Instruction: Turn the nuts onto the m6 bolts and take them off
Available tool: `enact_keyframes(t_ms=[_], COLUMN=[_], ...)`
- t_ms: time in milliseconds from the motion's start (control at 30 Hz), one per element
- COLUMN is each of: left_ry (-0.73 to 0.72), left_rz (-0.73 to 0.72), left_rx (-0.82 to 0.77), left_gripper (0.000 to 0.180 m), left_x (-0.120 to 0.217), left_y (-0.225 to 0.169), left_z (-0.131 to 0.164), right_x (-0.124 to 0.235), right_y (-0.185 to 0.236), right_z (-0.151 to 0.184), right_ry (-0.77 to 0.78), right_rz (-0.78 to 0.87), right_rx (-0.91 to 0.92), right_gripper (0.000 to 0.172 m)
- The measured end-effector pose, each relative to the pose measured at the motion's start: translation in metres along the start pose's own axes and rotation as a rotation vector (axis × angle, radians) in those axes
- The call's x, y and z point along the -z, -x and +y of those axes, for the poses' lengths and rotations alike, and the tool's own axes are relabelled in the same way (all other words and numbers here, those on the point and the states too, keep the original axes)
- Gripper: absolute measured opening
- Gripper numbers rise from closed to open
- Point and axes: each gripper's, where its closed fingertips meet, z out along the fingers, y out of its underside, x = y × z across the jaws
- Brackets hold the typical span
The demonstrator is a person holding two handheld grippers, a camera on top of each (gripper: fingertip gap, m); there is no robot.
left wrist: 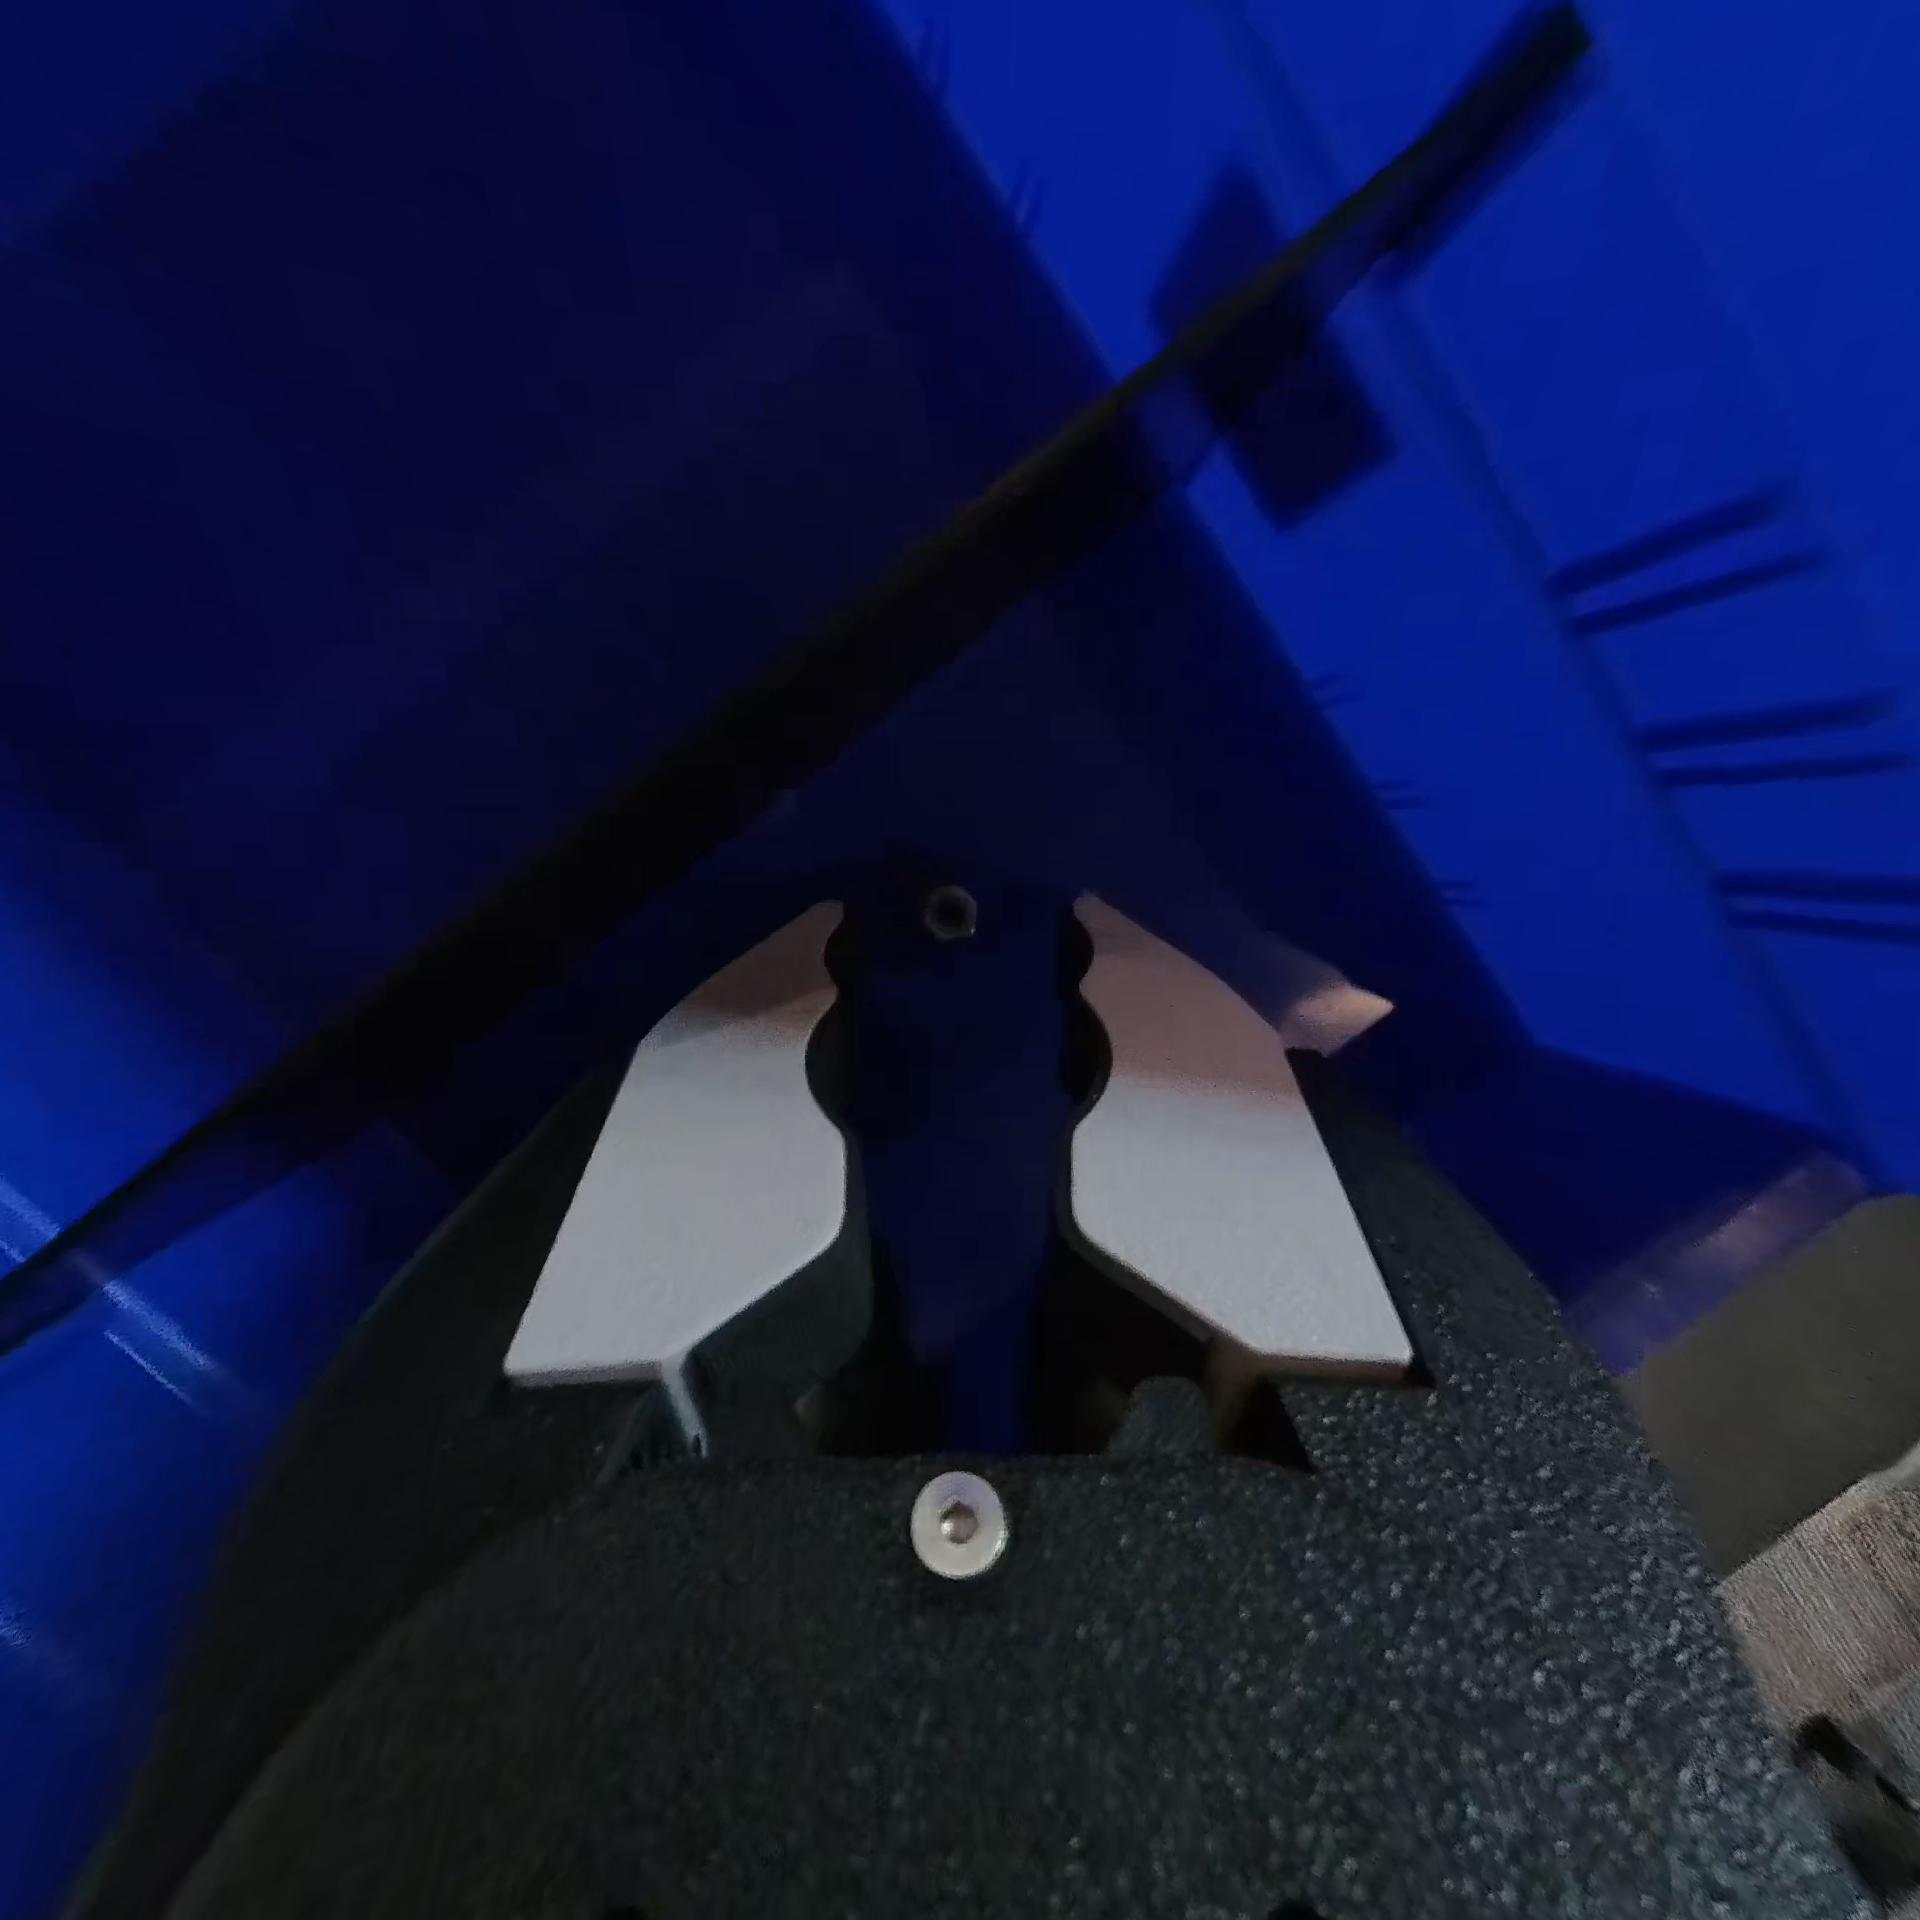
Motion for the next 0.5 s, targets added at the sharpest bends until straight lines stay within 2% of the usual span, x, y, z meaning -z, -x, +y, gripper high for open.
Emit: enact_keyframes(t_ms=[200,267,500], left_ry=[-0.014,-0.023,-0.034], left_rz=[-0.017,-0.010,-0.005], left_rx=[0.015,0.003,-0.019], left_gripper=[0.025,0.013,0.010], left_x=[-0.002,-0.003,-0.001], left_y=[0.006,0.004,-0.005], left_z=[0.000,0.000,0.003], right_x=[0.001,0.002,0.002], right_y=[0.000,-0.001,0.001], right_z=[-0.002,-0.003,-0.004], right_ry=[-0.006,-0.008,-0.010], right_rz=[0.003,0.008,0.000], right_rx=[0.006,0.011,0.010], right_gripper=[0.061,0.061,0.061])
